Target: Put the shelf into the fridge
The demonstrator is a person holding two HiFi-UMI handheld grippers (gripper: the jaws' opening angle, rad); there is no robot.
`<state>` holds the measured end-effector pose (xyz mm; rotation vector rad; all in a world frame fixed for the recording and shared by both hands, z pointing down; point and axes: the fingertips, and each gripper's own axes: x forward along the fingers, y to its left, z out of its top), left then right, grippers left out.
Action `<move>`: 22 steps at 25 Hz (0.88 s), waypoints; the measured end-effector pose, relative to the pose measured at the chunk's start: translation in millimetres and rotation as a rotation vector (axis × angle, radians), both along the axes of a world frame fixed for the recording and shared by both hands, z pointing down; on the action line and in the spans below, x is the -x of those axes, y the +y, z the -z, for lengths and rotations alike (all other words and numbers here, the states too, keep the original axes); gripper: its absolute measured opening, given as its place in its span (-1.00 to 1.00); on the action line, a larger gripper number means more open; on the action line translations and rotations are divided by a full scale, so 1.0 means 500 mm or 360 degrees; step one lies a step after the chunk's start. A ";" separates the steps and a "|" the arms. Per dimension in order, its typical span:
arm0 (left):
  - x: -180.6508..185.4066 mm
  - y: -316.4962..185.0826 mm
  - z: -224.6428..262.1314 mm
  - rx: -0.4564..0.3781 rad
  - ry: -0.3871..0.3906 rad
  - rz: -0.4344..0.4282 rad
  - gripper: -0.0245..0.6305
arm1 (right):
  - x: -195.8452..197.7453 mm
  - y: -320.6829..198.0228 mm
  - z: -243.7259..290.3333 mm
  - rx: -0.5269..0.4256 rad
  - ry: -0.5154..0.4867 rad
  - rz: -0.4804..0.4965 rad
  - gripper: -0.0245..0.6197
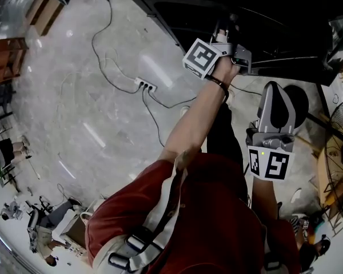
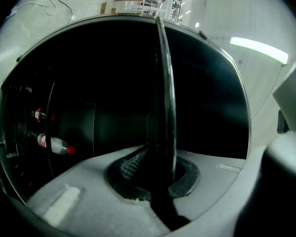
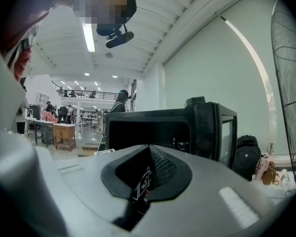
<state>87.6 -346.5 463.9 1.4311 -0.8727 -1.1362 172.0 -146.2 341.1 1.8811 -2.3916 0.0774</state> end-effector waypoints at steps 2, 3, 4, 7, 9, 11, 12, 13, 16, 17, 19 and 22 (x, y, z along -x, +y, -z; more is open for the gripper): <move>-0.004 -0.012 0.002 0.0011 -0.0016 -0.0009 -0.86 | 0.002 -0.002 0.001 -0.0001 -0.0002 -0.0005 -0.93; -0.004 -0.017 0.004 0.0013 -0.0030 -0.0010 -0.86 | 0.005 -0.004 0.001 -0.0001 -0.0005 -0.0004 -0.93; -0.003 -0.023 0.005 0.0015 -0.0047 -0.0009 -0.85 | 0.008 -0.006 0.002 -0.0002 -0.0007 -0.0002 -0.93; -0.006 -0.038 0.009 0.0008 -0.0112 -0.0010 -0.81 | 0.011 -0.012 0.005 -0.0009 -0.0009 0.0001 -0.93; -0.008 -0.043 0.012 -0.0002 -0.0145 -0.0019 -0.73 | 0.013 -0.014 0.006 -0.0012 -0.0009 0.0002 -0.93; -0.010 -0.043 0.013 -0.0007 -0.0156 -0.0033 -0.70 | 0.015 -0.013 0.007 -0.0011 -0.0010 0.0001 -0.93; -0.010 -0.042 0.011 -0.0006 -0.0153 -0.0039 -0.70 | 0.017 -0.013 0.007 -0.0011 -0.0010 0.0001 -0.93; -0.009 -0.040 0.008 -0.0002 -0.0149 -0.0042 -0.70 | 0.018 -0.012 0.007 -0.0011 -0.0011 0.0002 -0.93; -0.003 -0.031 -0.004 0.0013 -0.0147 -0.0042 -0.53 | 0.021 -0.011 0.007 -0.0012 -0.0012 0.0002 -0.93; -0.001 -0.026 -0.006 0.0010 -0.0156 -0.0044 -0.49 | 0.021 -0.010 0.008 -0.0013 -0.0012 0.0002 -0.93; -0.002 -0.014 -0.006 -0.0005 -0.0183 -0.0061 -0.43 | 0.023 -0.007 0.009 -0.0014 -0.0012 0.0000 -0.93; -0.007 0.007 -0.006 -0.0030 -0.0228 -0.0099 -0.41 | 0.027 -0.004 0.011 -0.0016 -0.0014 0.0003 -0.93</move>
